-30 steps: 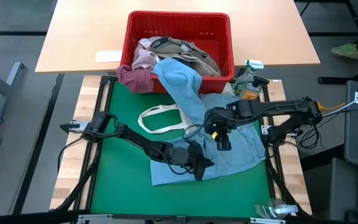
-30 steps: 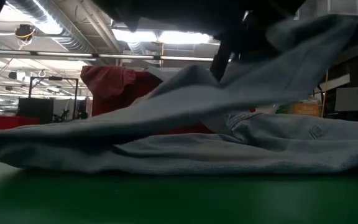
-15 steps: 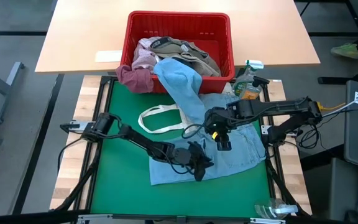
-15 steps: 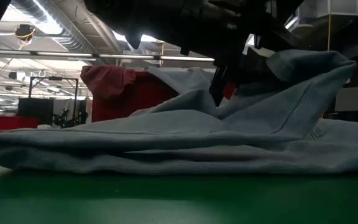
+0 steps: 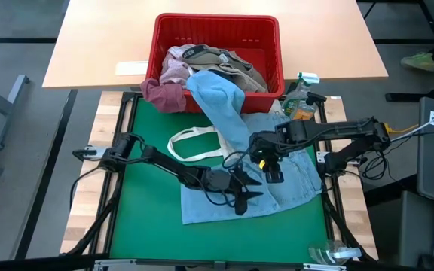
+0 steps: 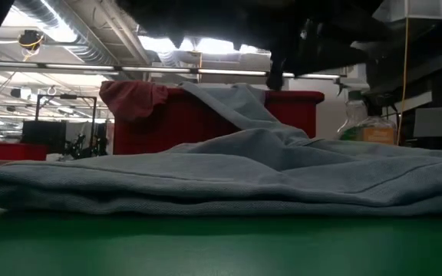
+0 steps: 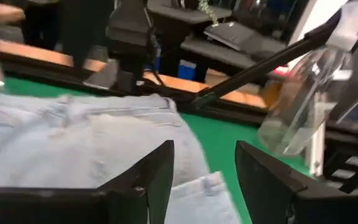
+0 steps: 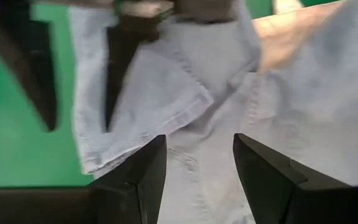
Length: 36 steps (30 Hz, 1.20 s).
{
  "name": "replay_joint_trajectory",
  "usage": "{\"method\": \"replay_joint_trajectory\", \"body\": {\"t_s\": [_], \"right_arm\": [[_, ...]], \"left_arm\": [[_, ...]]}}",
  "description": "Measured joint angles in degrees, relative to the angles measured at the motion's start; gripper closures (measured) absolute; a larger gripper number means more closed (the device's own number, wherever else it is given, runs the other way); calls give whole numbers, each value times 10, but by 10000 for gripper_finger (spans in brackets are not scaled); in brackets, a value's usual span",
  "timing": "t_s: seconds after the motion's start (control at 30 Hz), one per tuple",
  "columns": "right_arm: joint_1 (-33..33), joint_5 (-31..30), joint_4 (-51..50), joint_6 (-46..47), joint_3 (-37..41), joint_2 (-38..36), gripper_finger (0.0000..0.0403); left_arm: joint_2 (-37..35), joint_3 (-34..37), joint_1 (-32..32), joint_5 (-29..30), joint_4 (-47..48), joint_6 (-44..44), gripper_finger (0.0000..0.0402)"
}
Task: Fold Laundry from Bin
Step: Fold the blue pants from the red laundry basket
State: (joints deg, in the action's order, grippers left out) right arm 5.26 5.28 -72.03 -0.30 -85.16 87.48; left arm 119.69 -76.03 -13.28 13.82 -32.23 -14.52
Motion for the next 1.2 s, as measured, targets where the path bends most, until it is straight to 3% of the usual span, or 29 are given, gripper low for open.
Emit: {"method": "replay_joint_trajectory", "body": {"t_s": [0.23, 0.47, 0.6, 0.93, 1.2], "right_arm": [[1, 63, 77, 0, 52, 0, 215], [0, 63, 231, 0, 140, 1, 215], [0, 59, 285, -17, 179, 1, 215], [0, 55, 349, -35, 255, 0, 215], [0, -5, 405, -57, 296, 0, 215]], "left_arm": [[-105, 0, 3, 1, 277, 10, 250], [-184, 0, -8, 4, 553, -69, 250], [-193, 0, -9, 6, 655, -103, 250], [-170, 39, -2, -30, 674, -112, 250], [-169, 71, 3, -40, 668, -121, 250]]}}
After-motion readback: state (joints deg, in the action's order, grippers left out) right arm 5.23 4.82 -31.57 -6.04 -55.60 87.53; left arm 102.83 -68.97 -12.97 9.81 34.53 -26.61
